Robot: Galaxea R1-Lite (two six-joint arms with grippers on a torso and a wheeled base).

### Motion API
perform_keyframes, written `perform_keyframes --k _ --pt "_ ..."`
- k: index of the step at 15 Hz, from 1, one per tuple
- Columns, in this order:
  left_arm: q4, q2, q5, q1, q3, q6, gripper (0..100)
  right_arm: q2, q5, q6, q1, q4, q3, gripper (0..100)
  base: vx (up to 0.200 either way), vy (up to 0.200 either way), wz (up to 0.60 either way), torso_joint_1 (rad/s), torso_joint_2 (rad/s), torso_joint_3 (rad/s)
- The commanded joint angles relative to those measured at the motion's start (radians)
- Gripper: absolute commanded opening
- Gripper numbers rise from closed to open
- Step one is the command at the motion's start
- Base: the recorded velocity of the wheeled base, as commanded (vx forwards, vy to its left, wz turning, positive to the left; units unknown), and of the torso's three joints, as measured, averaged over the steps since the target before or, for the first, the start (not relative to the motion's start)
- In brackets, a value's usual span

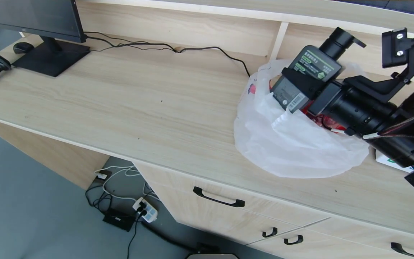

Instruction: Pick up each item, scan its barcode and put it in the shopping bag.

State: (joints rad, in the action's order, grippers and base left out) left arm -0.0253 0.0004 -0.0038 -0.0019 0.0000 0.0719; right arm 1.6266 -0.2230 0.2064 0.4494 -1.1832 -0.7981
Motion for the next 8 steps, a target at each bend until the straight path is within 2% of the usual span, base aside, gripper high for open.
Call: perform_keyframes --k 1,4,8 --pt "-0.001 0.001 -0.001 0.0 0.0 0.0 100 0.033 0.004 -0.013 0.038 -0.004 0.046 0 0.0 0.0 0.0 0.0 0.0 0.0" --pt "-0.002 0.001 0.001 0.0 0.0 0.0 100 0.032 0.014 -0.021 0.034 -0.004 0.088 0 0.0 0.0 0.0 0.0 0.0 0.0" --pt "-0.001 0.001 0.001 0.0 0.0 -0.001 100 0.039 0.027 -0.021 0.014 -0.006 0.042 0 0.0 0.0 0.0 0.0 0.0 0.0"
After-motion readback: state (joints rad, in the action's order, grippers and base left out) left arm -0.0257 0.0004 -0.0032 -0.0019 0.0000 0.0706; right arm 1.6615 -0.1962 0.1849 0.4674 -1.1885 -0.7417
